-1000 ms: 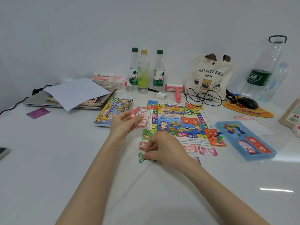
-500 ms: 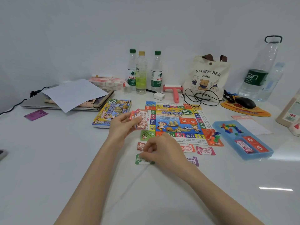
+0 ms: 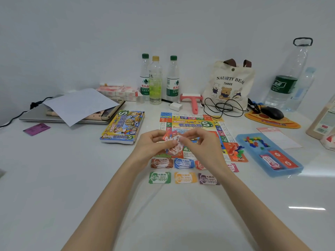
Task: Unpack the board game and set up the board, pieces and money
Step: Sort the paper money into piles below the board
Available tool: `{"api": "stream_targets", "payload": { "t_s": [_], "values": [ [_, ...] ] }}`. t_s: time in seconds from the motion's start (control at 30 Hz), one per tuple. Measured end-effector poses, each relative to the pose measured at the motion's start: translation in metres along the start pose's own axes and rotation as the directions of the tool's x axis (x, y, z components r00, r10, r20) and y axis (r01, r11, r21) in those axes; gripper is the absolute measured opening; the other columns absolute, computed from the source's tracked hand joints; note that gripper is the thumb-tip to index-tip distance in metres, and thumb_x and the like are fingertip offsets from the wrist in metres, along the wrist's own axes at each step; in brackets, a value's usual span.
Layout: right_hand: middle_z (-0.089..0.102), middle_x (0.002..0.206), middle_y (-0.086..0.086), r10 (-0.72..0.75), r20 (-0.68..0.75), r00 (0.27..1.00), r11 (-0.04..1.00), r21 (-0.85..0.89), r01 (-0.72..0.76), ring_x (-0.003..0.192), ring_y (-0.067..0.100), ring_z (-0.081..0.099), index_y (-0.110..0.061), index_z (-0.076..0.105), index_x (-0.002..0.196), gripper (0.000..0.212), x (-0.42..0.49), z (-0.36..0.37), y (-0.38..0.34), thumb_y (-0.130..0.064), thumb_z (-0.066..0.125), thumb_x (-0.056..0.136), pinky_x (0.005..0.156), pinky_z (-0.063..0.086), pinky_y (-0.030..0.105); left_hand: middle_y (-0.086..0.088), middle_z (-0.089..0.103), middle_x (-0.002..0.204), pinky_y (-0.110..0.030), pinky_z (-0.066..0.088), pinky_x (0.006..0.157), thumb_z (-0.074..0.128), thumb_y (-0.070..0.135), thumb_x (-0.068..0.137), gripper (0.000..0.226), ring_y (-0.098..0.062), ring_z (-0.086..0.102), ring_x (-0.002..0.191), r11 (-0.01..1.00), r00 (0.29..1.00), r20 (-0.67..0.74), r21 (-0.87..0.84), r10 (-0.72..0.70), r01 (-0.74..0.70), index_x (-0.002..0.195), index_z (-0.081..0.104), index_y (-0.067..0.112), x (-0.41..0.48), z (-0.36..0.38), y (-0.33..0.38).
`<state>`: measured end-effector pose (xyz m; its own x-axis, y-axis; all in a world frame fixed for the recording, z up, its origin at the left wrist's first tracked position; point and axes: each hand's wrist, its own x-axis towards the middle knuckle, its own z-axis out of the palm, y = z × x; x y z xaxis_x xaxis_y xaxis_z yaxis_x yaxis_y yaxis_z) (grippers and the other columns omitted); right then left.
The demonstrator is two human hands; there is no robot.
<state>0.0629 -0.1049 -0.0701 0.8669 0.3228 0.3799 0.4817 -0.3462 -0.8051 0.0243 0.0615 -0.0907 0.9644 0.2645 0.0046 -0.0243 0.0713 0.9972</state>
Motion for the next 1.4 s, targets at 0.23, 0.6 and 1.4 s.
{"api": "stream_targets", "payload": {
  "t_s": [0.23, 0.6, 1.4],
  "values": [
    [0.073, 0.077, -0.010, 0.134, 0.054, 0.989, 0.981, 0.135, -0.141, 0.076, -0.002, 0.067, -0.027, 0.075, 0.082, 0.003, 0.003, -0.012, 0.010, -0.030, 0.076, 0.081, 0.076, 0.051, 0.020, -0.012, 0.074, 0.095, -0.037, 0.060, 0.074, 0.082, 0.015, 0.064, 0.046, -0.025, 0.072, 0.083, 0.999, 0.999, 0.029, -0.029, -0.020, 0.021, 0.106, 0.067, 0.005, -0.002, 0.007, 0.000],
    [0.070, 0.077, -0.025, 0.329, 0.154, 0.932, 0.877, 0.316, -0.362, 0.081, -0.011, 0.059, -0.031, 0.074, 0.085, 0.010, -0.002, -0.024, 0.015, -0.033, 0.066, 0.089, 0.071, 0.039, 0.015, -0.013, 0.074, 0.098, -0.044, 0.059, 0.077, 0.082, 0.013, 0.064, 0.047, -0.028, 0.072, 0.086, 0.999, 0.999, 0.015, -0.024, -0.028, 0.028, 0.107, 0.066, 0.005, -0.002, 0.013, -0.003],
    [0.075, 0.080, -0.008, 0.276, 0.273, 0.922, 0.958, -0.003, -0.286, 0.086, 0.001, 0.068, -0.022, 0.076, 0.081, 0.002, 0.012, -0.002, 0.019, -0.020, 0.076, 0.080, 0.080, 0.051, 0.019, -0.008, 0.073, 0.098, -0.024, 0.059, 0.071, 0.076, 0.005, 0.077, 0.037, -0.013, 0.071, 0.078, 0.976, 0.935, -0.355, -0.206, -0.008, -0.069, 0.112, 0.065, 0.005, 0.012, -0.027, -0.002]
  ]
}}
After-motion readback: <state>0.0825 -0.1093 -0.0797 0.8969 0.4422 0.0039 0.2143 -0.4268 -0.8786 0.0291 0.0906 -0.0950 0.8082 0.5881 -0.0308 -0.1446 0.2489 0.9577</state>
